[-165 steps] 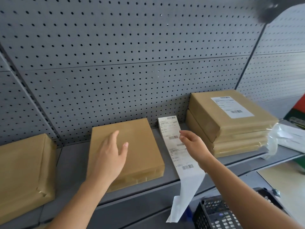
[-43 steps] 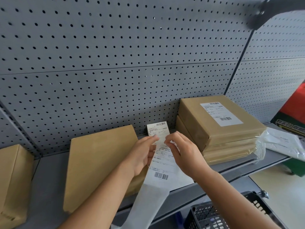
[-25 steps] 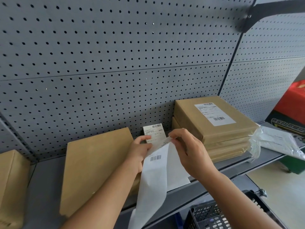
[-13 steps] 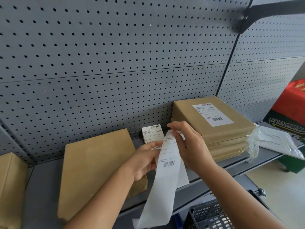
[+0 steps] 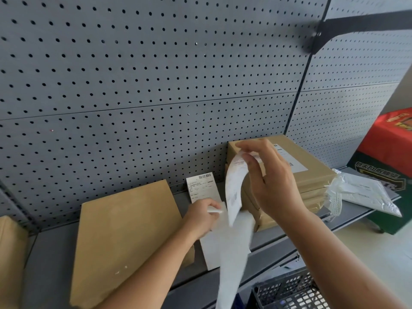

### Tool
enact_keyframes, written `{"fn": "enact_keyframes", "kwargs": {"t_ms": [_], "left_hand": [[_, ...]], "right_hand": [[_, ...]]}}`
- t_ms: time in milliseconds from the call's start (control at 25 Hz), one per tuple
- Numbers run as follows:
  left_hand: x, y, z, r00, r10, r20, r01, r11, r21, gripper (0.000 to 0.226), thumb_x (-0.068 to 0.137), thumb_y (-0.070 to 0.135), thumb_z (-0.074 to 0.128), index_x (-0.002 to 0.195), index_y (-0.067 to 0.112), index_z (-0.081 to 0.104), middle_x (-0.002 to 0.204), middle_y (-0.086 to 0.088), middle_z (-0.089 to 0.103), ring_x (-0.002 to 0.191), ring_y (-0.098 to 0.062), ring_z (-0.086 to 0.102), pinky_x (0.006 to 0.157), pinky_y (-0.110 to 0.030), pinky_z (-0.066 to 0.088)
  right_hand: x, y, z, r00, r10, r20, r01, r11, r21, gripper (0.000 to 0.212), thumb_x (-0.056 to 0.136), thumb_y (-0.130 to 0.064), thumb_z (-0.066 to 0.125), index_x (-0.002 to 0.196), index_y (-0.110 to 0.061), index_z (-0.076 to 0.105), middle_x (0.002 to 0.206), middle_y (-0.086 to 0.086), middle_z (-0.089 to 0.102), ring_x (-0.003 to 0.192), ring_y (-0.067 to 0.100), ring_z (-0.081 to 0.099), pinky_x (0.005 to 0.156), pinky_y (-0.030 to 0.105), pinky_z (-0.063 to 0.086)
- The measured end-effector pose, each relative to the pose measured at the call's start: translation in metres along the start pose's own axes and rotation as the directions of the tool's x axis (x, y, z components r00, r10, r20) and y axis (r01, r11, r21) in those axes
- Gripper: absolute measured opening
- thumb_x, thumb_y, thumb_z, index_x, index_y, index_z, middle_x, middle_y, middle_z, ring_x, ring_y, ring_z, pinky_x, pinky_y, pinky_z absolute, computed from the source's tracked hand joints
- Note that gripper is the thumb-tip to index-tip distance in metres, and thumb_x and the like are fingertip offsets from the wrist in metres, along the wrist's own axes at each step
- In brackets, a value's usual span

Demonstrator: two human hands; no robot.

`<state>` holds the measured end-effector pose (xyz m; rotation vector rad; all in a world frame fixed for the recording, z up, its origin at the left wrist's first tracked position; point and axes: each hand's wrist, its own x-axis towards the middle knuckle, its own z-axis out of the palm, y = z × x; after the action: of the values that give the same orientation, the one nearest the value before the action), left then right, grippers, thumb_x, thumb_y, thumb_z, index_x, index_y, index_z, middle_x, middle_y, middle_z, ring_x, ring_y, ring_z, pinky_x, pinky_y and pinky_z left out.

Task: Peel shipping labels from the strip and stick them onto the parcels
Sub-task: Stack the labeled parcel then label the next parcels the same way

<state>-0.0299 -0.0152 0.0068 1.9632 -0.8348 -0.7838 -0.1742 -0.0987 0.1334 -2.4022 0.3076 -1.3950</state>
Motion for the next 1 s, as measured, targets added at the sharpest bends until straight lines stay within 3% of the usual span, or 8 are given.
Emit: {"fn": "enact_keyframes", "kwargs": {"t_ms": [80,160,280,360,480,600,760,1000], "left_hand": [[-0.003,-0.002,0.003,0.998,0.063,0.017,-0.065,0.992,0.108,0.023,0.096,0.013,0.059,0.111,0.026,0.071,0.117,0.001,0.069,0.097,-0.017,0.064,0.074,-0.025,0.054],[-0.007,0.002,0.001,0.994,0.036,0.104,-0.039,0.999,0.028,0.02,0.096,0.023,0.066,0.115,0.027,0.066,0.111,0.004,0.07,0.098,-0.016,0.065,0.073,-0.023,0.055],[-0.012,0.008,-0.017,0.977,-0.075,0.198,0.05,0.99,0.129,0.042,0.098,0.034,0.064,0.138,0.022,0.057,0.099,-0.008,0.075,0.078,-0.016,0.074,0.066,-0.025,0.061],[-0.019,0.01,-0.039,0.99,-0.047,0.134,0.027,0.989,0.147,0.033,0.104,0.028,0.055,0.135,0.019,0.06,0.087,-0.011,0.075,0.068,-0.017,0.073,0.064,-0.027,0.061],[-0.036,0.008,-0.083,0.995,0.03,-0.096,-0.047,0.981,-0.189,0.027,0.107,0.019,0.047,0.12,0.008,0.068,0.087,-0.014,0.077,0.073,-0.021,0.074,0.067,-0.033,0.063],[-0.065,0.01,-0.118,0.967,0.117,-0.226,-0.206,0.882,-0.424,0.043,0.105,0.041,0.045,0.112,0.01,0.073,0.099,-0.008,0.08,0.091,-0.02,0.075,0.078,-0.03,0.062],[-0.099,0.014,-0.138,0.935,0.273,-0.226,-0.34,0.869,-0.359,0.04,0.093,0.047,0.053,0.114,0.02,0.074,0.108,0.002,0.079,0.102,-0.012,0.073,0.091,-0.026,0.057],[-0.114,-0.012,-0.155,0.89,0.21,-0.404,-0.32,0.92,-0.226,0.008,0.091,0.019,0.074,0.098,0.017,0.077,0.092,0.004,0.08,0.088,-0.013,0.075,0.079,-0.029,0.062]], "right_hand": [[0.007,-0.005,-0.005,1.0,-0.018,-0.02,0.018,1.0,0.001,0.022,0.097,0.005,0.055,0.114,-0.006,0.063,0.098,0.002,0.064,0.09,0.006,0.056,0.08,0.007,0.039],[0.011,-0.009,-0.006,0.999,-0.031,-0.008,0.031,0.999,-0.005,0.022,0.097,0.004,0.055,0.115,-0.005,0.063,0.098,0.001,0.063,0.09,0.004,0.054,0.08,0.004,0.037],[0.013,-0.01,-0.001,0.998,-0.047,0.031,0.048,0.999,-0.006,0.023,0.097,0.003,0.055,0.115,-0.007,0.063,0.1,0.001,0.064,0.093,0.009,0.056,0.08,0.006,0.037],[0.013,-0.01,0.005,0.997,-0.058,0.049,0.058,0.998,0.013,0.023,0.097,0.004,0.055,0.115,-0.006,0.063,0.101,0.002,0.065,0.094,0.012,0.058,0.08,0.008,0.039],[0.017,-0.016,0.017,0.993,-0.069,0.093,0.062,0.995,0.075,0.023,0.097,0.005,0.055,0.116,-0.006,0.063,0.102,0.004,0.066,0.096,0.013,0.06,0.082,0.01,0.041],[0.021,-0.026,0.037,0.982,-0.1,0.162,0.079,0.988,0.133,0.024,0.098,0.003,0.055,0.118,-0.007,0.063,0.103,0.001,0.065,0.097,0.013,0.06,0.083,0.013,0.044],[0.025,-0.037,0.072,0.942,-0.119,0.313,0.057,0.978,0.201,0.028,0.101,-0.004,0.051,0.125,-0.015,0.06,0.104,-0.01,0.059,0.098,0.004,0.057,0.08,0.016,0.047],[0.023,-0.063,0.125,0.883,-0.158,0.443,0.056,0.971,0.234,0.034,0.101,-0.008,0.054,0.131,-0.023,0.058,0.111,-0.013,0.061,0.102,-0.003,0.054,0.082,0.024,0.052]]}}
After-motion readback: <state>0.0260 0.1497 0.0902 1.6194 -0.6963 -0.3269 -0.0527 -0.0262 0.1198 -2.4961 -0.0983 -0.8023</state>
